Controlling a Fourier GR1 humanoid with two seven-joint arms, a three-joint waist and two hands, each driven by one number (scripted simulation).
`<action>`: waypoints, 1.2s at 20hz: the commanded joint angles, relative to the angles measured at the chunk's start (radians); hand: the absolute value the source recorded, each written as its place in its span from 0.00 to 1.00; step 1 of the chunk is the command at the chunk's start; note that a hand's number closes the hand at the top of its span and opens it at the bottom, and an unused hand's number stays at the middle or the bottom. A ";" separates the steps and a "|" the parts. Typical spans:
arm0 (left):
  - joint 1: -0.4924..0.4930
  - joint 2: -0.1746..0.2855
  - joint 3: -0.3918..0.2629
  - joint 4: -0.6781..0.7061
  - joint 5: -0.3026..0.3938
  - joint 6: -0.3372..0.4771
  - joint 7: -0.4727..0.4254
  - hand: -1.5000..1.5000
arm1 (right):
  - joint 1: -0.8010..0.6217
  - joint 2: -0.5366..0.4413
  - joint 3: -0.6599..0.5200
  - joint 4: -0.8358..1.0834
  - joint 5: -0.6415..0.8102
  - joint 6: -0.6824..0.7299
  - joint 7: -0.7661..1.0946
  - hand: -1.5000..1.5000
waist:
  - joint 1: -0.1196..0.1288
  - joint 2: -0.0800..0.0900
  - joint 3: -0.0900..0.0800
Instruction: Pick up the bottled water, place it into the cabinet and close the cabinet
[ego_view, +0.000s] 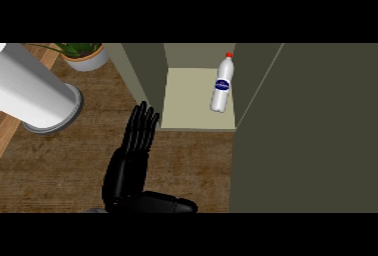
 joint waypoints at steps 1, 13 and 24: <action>0.065 0.042 0.006 -0.076 -0.004 0.000 0.004 0.00 | 0.043 -0.039 0.086 -0.243 0.078 -0.009 0.131 1.00 | -0.008 0.003 -0.001; 0.293 0.172 0.067 -0.219 0.031 -0.094 -0.099 0.00 | -0.091 0.061 0.492 -0.223 0.343 -0.119 0.269 1.00 | -0.001 -0.001 -0.005; 0.399 0.227 0.134 -0.273 0.089 -0.157 -0.126 0.00 | -0.380 0.148 0.688 -0.146 0.498 -0.186 0.461 1.00 | 0.017 -0.003 -0.007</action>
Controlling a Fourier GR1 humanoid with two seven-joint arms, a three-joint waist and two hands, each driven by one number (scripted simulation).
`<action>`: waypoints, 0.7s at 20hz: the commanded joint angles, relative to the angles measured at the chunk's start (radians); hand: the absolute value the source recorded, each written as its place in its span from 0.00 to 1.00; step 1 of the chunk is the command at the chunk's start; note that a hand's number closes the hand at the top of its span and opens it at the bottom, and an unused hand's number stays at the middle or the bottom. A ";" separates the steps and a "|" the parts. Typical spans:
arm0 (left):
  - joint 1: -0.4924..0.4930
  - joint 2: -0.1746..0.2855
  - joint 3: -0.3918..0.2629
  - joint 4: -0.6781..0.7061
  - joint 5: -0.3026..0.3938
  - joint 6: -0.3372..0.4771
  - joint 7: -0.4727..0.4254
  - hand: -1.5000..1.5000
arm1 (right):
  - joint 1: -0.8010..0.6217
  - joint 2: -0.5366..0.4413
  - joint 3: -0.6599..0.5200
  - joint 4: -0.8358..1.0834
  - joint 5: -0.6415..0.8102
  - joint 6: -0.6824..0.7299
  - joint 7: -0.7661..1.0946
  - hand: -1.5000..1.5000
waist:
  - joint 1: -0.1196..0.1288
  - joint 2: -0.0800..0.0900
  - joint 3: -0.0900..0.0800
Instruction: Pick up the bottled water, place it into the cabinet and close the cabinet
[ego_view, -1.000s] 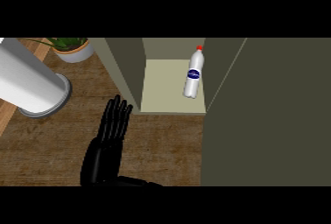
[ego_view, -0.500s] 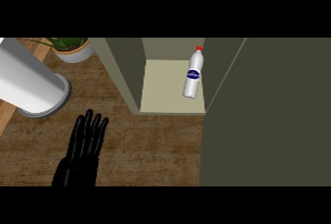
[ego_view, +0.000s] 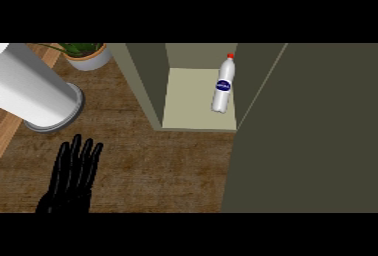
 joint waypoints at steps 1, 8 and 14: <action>0.026 0.018 0.033 -0.032 0.014 -0.005 -0.006 0.00 | -0.110 0.076 0.234 -0.072 0.187 -0.028 0.087 1.00 | -0.002 -0.005 -0.002; 0.061 0.073 0.104 -0.018 0.075 -0.089 -0.010 0.00 | -0.336 0.125 0.259 0.010 0.180 -0.129 0.215 1.00 | 0.006 0.003 -0.005; 0.127 0.112 0.131 -0.055 0.101 -0.137 -0.030 0.00 | -0.467 0.123 0.251 0.089 0.180 -0.201 0.246 1.00 | 0.025 -0.001 -0.005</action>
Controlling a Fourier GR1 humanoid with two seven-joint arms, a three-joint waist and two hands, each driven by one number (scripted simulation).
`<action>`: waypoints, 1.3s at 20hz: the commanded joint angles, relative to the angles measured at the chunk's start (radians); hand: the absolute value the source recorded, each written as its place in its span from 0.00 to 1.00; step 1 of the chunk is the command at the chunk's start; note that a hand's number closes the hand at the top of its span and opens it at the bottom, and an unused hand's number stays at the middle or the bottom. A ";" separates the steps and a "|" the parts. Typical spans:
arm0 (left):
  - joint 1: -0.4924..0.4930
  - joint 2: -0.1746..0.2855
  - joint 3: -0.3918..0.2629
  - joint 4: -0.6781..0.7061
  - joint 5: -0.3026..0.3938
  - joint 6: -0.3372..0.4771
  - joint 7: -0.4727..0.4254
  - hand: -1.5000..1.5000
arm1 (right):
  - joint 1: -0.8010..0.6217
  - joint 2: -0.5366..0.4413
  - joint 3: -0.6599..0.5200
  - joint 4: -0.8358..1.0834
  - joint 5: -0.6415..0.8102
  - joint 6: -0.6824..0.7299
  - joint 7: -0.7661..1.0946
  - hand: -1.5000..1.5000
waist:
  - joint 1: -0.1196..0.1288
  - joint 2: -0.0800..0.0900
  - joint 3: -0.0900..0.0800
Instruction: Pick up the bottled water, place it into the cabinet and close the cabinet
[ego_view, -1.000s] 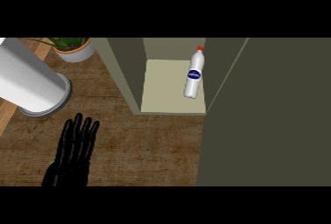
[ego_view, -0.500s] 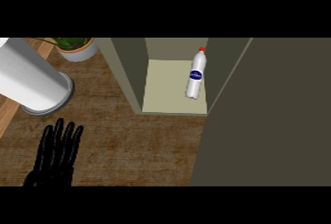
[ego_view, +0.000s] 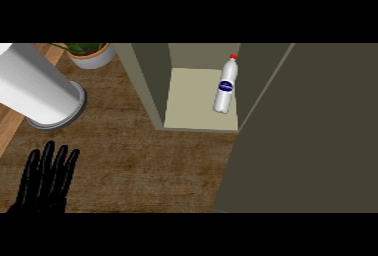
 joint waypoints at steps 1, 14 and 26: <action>0.014 0.025 0.020 -0.024 0.018 -0.036 -0.002 0.00 | -0.129 0.120 0.105 0.065 0.111 -0.161 0.044 1.00 | 0.008 0.003 0.000; 0.050 0.062 0.070 -0.015 0.048 -0.093 -0.014 0.00 | -0.213 0.117 0.059 0.105 0.058 -0.137 0.074 1.00 | 0.040 0.014 -0.004; 0.053 0.082 0.088 -0.034 0.068 -0.139 -0.017 0.00 | -0.176 0.118 0.044 0.161 -0.114 -0.131 0.073 1.00 | 0.089 0.042 -0.003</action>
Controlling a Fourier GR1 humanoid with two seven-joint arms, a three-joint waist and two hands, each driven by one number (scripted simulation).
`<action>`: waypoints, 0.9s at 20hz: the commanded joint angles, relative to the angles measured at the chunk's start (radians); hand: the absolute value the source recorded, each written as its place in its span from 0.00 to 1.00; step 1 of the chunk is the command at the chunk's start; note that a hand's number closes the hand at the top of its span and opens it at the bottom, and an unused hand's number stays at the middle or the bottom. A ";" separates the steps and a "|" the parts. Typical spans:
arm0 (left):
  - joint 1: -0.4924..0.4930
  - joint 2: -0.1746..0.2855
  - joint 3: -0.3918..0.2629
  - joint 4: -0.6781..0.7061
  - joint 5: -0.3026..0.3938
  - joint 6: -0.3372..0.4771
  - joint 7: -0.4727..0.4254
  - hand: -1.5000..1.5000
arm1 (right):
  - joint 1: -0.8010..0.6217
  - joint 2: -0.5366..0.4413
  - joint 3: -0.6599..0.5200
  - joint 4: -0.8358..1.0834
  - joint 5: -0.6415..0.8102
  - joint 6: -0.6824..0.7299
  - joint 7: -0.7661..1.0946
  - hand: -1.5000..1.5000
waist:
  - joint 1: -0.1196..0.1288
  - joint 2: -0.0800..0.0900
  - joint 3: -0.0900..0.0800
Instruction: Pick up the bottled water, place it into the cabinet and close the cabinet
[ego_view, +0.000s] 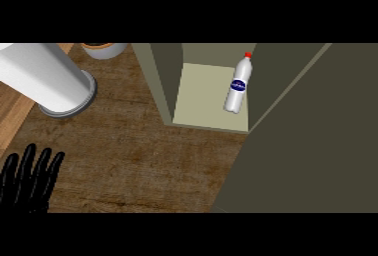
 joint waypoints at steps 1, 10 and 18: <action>-0.002 0.021 0.016 -0.002 0.012 -0.033 0.001 0.00 | -0.039 0.163 0.059 0.166 -0.052 -0.133 0.039 1.00 | 0.028 0.014 0.000; 0.001 0.044 0.027 -0.004 0.016 -0.073 0.000 0.00 | -0.011 0.165 0.005 0.252 -0.365 -0.117 0.111 1.00 | 0.058 0.021 0.002; 0.018 0.031 0.046 0.003 0.027 -0.059 -0.010 0.00 | 0.041 0.165 -0.179 0.210 -0.336 -0.258 0.014 1.00 | -0.001 0.016 0.004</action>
